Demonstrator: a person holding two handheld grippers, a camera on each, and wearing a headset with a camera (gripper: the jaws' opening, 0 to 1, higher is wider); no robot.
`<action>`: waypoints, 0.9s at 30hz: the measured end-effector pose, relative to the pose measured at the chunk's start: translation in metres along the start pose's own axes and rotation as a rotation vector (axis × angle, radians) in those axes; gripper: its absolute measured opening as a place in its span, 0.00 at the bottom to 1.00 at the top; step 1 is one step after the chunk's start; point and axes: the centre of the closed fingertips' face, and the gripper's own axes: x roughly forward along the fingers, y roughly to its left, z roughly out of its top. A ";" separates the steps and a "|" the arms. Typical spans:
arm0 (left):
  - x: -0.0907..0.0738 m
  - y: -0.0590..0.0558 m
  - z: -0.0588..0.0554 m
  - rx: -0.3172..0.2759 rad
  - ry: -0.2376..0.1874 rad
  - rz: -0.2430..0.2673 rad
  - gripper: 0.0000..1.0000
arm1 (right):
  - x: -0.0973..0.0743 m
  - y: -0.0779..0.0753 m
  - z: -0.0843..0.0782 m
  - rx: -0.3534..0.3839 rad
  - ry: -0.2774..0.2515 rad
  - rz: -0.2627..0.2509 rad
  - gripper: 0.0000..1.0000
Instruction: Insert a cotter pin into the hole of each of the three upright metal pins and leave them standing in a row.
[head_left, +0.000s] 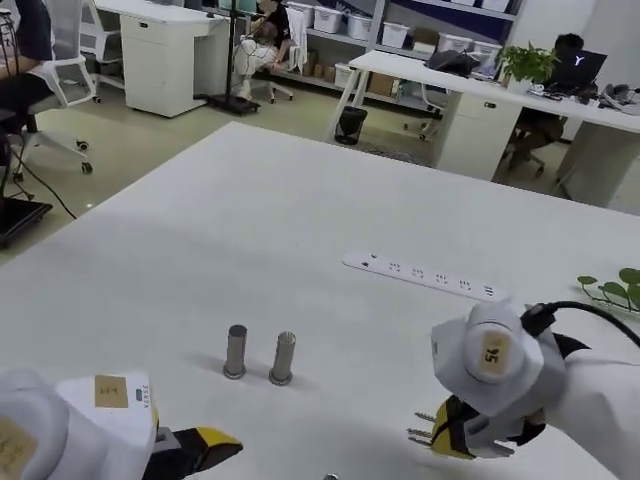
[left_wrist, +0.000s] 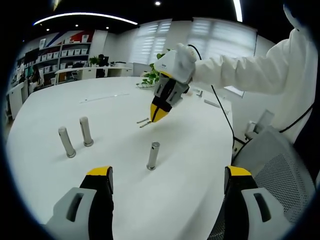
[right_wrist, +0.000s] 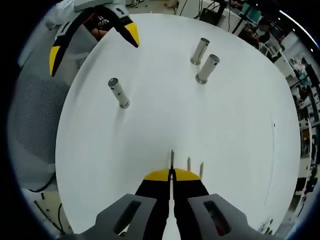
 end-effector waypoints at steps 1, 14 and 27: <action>0.000 0.000 0.000 0.000 0.000 0.001 0.91 | -0.004 0.000 0.002 -0.003 -0.012 -0.016 0.00; 0.000 0.001 0.013 -0.037 -0.039 0.003 0.83 | -0.045 0.014 0.016 -0.051 -0.094 -0.194 0.00; 0.005 0.001 0.033 -0.110 -0.090 -0.029 0.70 | -0.069 0.037 0.037 -0.019 -0.183 -0.292 0.00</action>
